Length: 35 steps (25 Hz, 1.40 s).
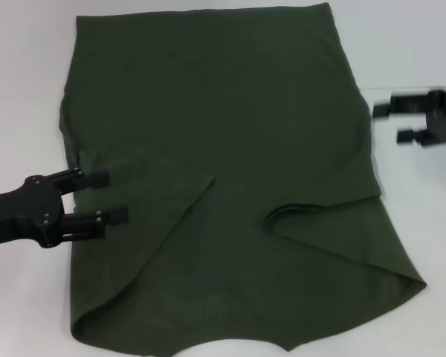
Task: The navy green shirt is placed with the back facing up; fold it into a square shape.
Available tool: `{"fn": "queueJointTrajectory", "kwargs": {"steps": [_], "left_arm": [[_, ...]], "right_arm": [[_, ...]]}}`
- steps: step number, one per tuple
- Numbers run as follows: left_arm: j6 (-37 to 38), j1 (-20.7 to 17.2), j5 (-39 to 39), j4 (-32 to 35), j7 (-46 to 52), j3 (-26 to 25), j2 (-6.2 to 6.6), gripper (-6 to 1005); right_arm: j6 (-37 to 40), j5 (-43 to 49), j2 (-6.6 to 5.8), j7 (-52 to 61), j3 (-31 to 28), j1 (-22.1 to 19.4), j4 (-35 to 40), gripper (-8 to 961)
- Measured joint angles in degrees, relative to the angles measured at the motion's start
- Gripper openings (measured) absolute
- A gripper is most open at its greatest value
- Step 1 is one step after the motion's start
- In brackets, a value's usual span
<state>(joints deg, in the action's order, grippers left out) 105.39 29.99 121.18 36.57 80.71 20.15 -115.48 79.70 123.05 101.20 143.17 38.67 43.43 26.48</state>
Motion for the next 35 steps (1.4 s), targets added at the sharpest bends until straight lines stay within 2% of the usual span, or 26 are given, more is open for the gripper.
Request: {"fn": "queueJointTrajectory", "kwargs": {"steps": [3, 8, 15, 23, 35], "left_arm": [[0.0, -0.18, 0.0, -0.08, -0.01, 0.03, -0.07, 907], [-0.08, -0.32, 0.0, -0.22, -0.05, 0.01, -0.18, 906], [-0.23, -0.36, 0.01, -0.36, -0.04, 0.08, -0.19, 906], [-0.21, -0.22, 0.03, -0.37, -0.03, 0.07, -0.08, 905], [-0.37, -0.39, 0.16, -0.33, -0.12, 0.1, -0.1, 906]], "right_arm": [[-1.76, 7.94, 0.59, 2.23, 0.84, 1.45, 1.23, 930], [-5.68, 14.07, 1.92, 2.93, 2.66, 3.04, 0.38, 930], [-11.47, 15.2, 4.76, 2.21, 4.28, 3.32, -0.5, 931], [-15.05, 15.35, 6.73, 1.01, 4.53, 3.35, -1.02, 931], [-18.12, 15.23, 7.74, -0.63, 4.84, 3.91, -3.09, 931]]}}
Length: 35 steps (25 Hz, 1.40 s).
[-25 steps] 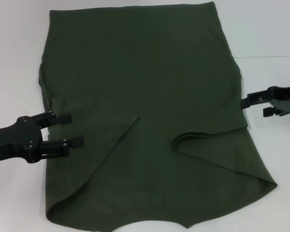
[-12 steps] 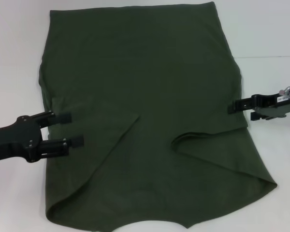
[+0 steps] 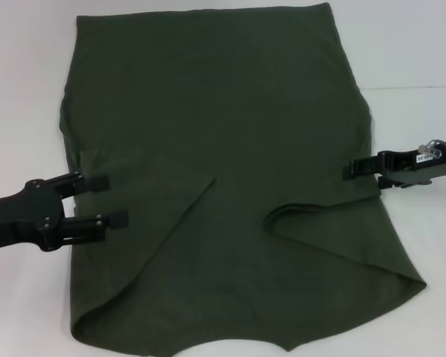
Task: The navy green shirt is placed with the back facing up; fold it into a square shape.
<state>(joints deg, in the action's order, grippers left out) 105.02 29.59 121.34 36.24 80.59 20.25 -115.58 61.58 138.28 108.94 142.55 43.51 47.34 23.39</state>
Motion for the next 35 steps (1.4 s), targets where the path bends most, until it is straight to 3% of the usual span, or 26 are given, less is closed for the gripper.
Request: {"fn": "queueJointTrajectory", "kwargs": {"steps": [13, 16, 20, 23, 30, 35], "left_arm": [[0.01, -0.07, 0.05, -0.03, -0.21, -0.05, -0.08, 905], [0.16, -0.07, -0.07, -0.04, -0.21, -0.08, -0.08, 905], [0.33, 0.12, -0.15, -0.03, -0.18, -0.22, -0.07, 906], [0.36, 0.25, -0.16, -0.04, -0.15, -0.22, -0.08, 907], [0.33, 0.28, -0.16, -0.03, -0.12, -0.19, -0.08, 906], [0.32, 0.43, -0.16, -0.03, 0.01, -0.08, -0.08, 905]], "right_arm": [[-1.74, -0.16, 1.07, -0.57, -0.21, 0.35, -0.79, 930], [1.13, -5.26, 1.08, -2.29, -3.66, 0.17, -2.15, 930], [13.77, -23.76, -0.68, -9.76, -12.59, -2.34, -3.74, 929], [16.23, -30.87, -1.75, -9.95, -12.92, -3.68, -2.87, 929], [15.5, -29.46, -2.71, -9.76, -12.24, -4.53, -3.16, 928], [15.79, -28.42, -5.17, -7.39, -10.54, -3.98, -2.58, 928]]}}
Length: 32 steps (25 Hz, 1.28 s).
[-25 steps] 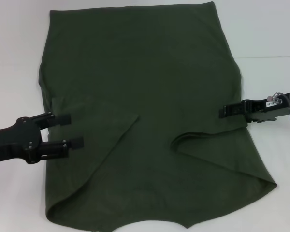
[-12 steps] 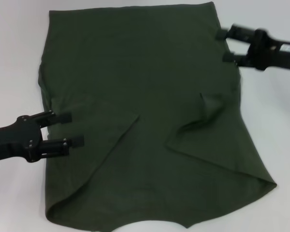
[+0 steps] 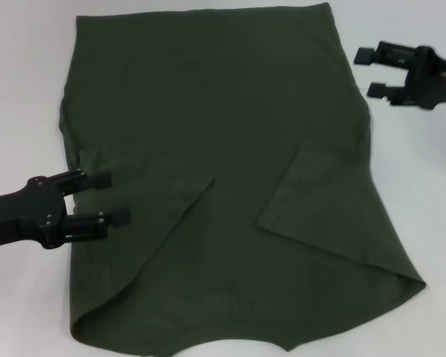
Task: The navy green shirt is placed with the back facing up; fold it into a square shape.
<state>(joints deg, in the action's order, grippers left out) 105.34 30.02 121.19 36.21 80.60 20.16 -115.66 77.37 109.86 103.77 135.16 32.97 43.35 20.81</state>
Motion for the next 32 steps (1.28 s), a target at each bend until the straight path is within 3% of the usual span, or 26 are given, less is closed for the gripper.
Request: {"fn": "queueJointTrajectory", "kwargs": {"steps": [4, 9, 15, 22, 29, 32], "left_arm": [[0.11, 0.05, 0.01, 0.0, 0.02, 0.03, 0.0, 907], [1.35, 0.12, 0.01, 0.13, 0.04, -0.24, 0.12, 907], [3.49, 0.12, -0.02, -0.02, 0.47, -0.32, 0.09, 907], [5.04, 0.12, -0.05, -1.73, 0.78, 0.68, -0.76, 906], [5.19, -0.22, 0.52, -2.33, 2.02, 1.33, -0.97, 906], [5.11, -0.64, 1.32, -2.22, 2.64, 1.55, -0.97, 906]], "right_arm": [[2.12, -0.01, -2.33, 3.41, 0.06, 1.42, 2.1, 928], [3.9, -0.08, -2.74, 6.92, -0.26, 3.59, 7.55, 927], [5.46, 0.27, -1.95, 1.82, 0.09, 4.31, 8.63, 927], [8.61, 0.81, -0.26, -20.06, 1.62, -1.01, 8.1, 926], [11.28, 0.92, 1.8, -35.96, 9.2, -4.15, 8.67, 926], [13.4, 0.98, 2.15, -39.56, 12.63, -4.38, 8.78, 925]]}}
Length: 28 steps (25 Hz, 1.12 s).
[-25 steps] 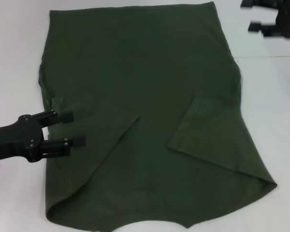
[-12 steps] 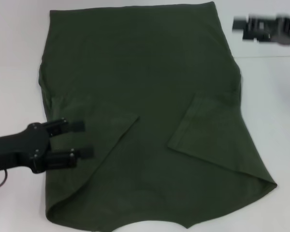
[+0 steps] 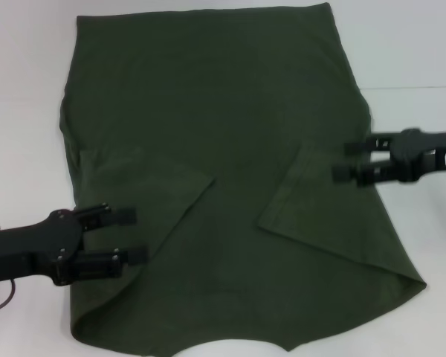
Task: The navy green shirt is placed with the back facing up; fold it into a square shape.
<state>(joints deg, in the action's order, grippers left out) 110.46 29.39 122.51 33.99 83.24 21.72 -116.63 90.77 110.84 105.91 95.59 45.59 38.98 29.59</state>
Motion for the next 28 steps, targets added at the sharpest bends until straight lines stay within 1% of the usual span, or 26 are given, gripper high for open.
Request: {"fn": "queueJointTrajectory", "kwargs": {"steps": [6, 9, 12, 15, 16, 17, 18, 19, 22, 23, 28], "left_arm": [[-0.05, -0.63, 2.1, 1.7, 5.88, -0.39, 0.43, 906], [1.14, -0.78, 2.31, 3.0, 13.03, -0.3, 0.88, 906], [4.59, -0.62, 2.31, 4.86, 21.62, -0.26, 1.58, 906], [5.52, -0.61, 3.25, 7.06, 30.05, 0.24, 1.97, 906], [5.52, -0.61, 3.25, 7.06, 30.05, 0.24, 1.97, 906], [5.43, -0.52, 4.0, 7.49, 32.91, 0.19, 2.15, 905], [5.17, -0.3, 5.95, 8.33, 38.42, -0.59, 2.71, 905], [5.07, -0.28, 6.82, 8.79, 40.52, -0.9, 2.95, 905], [4.9, -0.24, 8.48, 9.55, 43.4, -1.34, 3.3, 905], [4.44, 0.12, 11.89, 10.12, 47.37, -2.42, 3.81, 905], [3.63, 0.52, 17.03, 10.08, 52.07, -5.35, 4.55, 905]], "right_arm": [[1.3, 0.11, 0.08, -1.23, 1.99, 0.04, 0.02, 925], [1.21, 1.03, 0.1, -1.36, 2.78, 0.48, 0.03, 925], [1.32, 4.04, 0.16, -0.69, 3.01, 1.43, 0.02, 924], [1.7, 6.0, 0.24, -0.31, 3.02, 1.99, -0.04, 924], [1.74, 6.22, 0.26, -0.3, 3.02, 2.0, -0.08, 924], [1.8, 6.43, 0.29, -0.3, 3.02, 1.92, -0.14, 924], [1.83, 6.49, 0.3, -0.3, 3.02, 1.85, -0.16, 923], [1.85, 6.5, 0.34, -0.33, 3.02, 1.71, -0.19, 923], [1.91, 6.54, 0.45, -0.57, 3.0, 1.35, -0.37, 921], [1.92, 6.54, 0.47, -0.59, 3.0, 1.26, -0.42, 921], [1.76, 7.34, 0.56, -0.67, 3.03, 1.02, -0.59, 918]]}}
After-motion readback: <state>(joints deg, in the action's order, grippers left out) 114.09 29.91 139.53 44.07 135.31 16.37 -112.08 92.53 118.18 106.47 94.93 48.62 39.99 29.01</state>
